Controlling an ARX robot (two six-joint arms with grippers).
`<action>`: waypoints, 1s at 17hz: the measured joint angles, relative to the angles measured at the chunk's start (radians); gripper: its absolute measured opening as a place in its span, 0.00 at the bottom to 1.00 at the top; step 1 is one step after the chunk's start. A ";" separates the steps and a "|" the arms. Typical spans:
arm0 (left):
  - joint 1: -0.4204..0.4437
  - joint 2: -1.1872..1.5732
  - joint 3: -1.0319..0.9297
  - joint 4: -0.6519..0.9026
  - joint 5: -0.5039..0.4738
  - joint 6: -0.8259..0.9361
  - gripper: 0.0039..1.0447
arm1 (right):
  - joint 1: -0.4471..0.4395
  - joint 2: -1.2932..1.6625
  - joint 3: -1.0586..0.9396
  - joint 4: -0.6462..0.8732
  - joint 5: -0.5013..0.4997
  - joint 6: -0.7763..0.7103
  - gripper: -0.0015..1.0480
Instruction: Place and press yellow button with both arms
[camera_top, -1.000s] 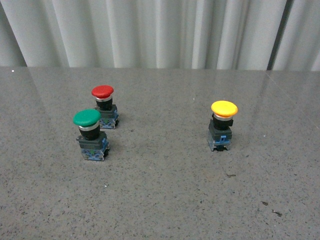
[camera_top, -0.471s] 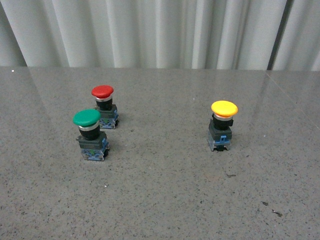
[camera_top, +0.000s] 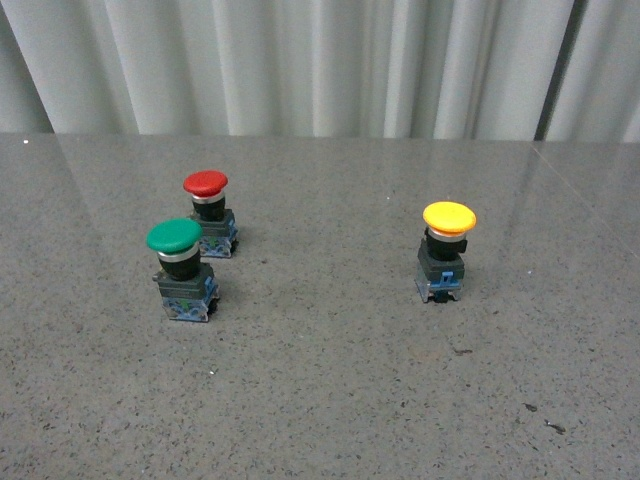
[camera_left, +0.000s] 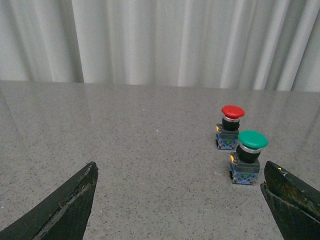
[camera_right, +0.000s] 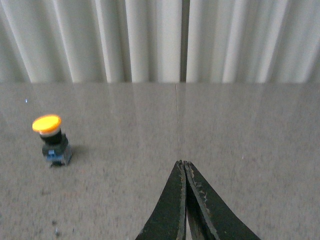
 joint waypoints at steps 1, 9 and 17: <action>0.000 0.000 0.000 0.000 -0.002 0.000 0.94 | 0.000 -0.076 0.000 -0.070 -0.001 0.000 0.02; 0.000 0.000 0.000 0.000 0.000 0.000 0.94 | 0.000 -0.097 0.000 -0.063 -0.001 0.000 0.02; 0.000 0.000 0.000 0.000 0.000 0.000 0.94 | 0.000 -0.097 0.000 -0.063 -0.002 0.000 0.77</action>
